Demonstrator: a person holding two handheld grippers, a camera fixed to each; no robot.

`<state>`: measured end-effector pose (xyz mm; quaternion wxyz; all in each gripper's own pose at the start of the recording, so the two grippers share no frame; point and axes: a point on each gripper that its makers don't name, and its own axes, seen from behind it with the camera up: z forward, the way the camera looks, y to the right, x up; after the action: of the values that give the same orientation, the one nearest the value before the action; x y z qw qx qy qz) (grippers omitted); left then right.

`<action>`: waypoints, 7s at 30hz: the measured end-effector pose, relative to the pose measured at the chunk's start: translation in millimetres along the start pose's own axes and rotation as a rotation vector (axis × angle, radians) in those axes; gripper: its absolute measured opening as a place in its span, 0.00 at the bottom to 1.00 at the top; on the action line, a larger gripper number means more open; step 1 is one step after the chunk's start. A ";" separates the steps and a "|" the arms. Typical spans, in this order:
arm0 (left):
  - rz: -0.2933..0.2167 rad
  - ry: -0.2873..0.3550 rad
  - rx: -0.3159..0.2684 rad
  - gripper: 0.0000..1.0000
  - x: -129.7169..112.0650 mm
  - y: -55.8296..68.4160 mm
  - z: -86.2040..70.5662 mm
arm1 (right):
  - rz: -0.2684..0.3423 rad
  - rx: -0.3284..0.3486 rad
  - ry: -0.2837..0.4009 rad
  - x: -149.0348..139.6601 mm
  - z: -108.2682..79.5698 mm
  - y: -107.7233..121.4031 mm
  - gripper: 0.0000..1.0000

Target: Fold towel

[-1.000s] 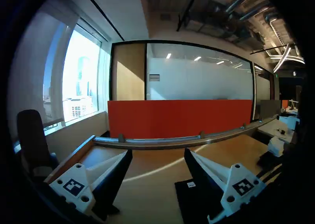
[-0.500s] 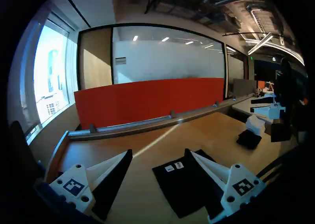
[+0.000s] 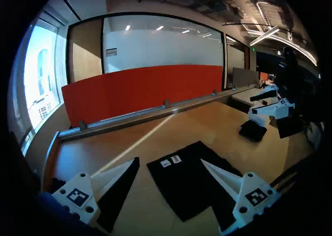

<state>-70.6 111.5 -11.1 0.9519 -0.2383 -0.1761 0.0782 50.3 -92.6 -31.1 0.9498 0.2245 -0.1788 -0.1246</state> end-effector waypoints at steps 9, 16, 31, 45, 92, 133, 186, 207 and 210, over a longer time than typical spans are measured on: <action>0.018 -0.085 -0.037 0.98 -48.3 15.2 15.2 | 0.000 0.049 -0.066 -46.7 13.4 -17.0 1.00; 0.047 -0.161 -0.069 0.98 -94.3 26.3 25.8 | 0.004 0.074 -0.122 -88.0 22.6 -30.3 0.99; 0.053 -0.313 -0.142 0.98 -177.1 45.5 41.1 | 0.002 0.130 -0.255 -168.2 40.2 -59.2 1.00; 0.076 -0.460 -0.196 0.98 -245.0 64.6 47.0 | 0.002 0.187 -0.357 -226.9 50.1 -85.9 1.00; 0.038 -0.483 -0.120 0.86 -259.2 67.4 56.0 | 0.001 0.262 -0.424 -268.0 56.9 -99.3 0.56; -0.018 -0.531 -0.082 0.17 -254.1 63.4 57.8 | 0.028 0.277 -0.418 -253.4 56.5 -109.5 0.16; -0.078 -0.439 -0.061 0.15 -127.9 72.8 -16.8 | 0.007 0.285 -0.331 -133.3 -27.2 -94.6 0.15; -0.072 -0.442 -0.064 0.15 -134.1 72.3 -10.5 | -0.008 0.283 -0.377 -149.9 -23.7 -98.4 0.15; -0.070 -0.441 -0.062 0.15 -135.7 71.2 -4.9 | -0.009 0.279 -0.391 -154.6 -18.7 -95.5 0.15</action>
<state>-199.0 140.1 -89.9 0.8846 -0.2382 -0.3906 0.0898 -97.2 -119.4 -135.5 0.8563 0.3257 -0.3740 -0.1441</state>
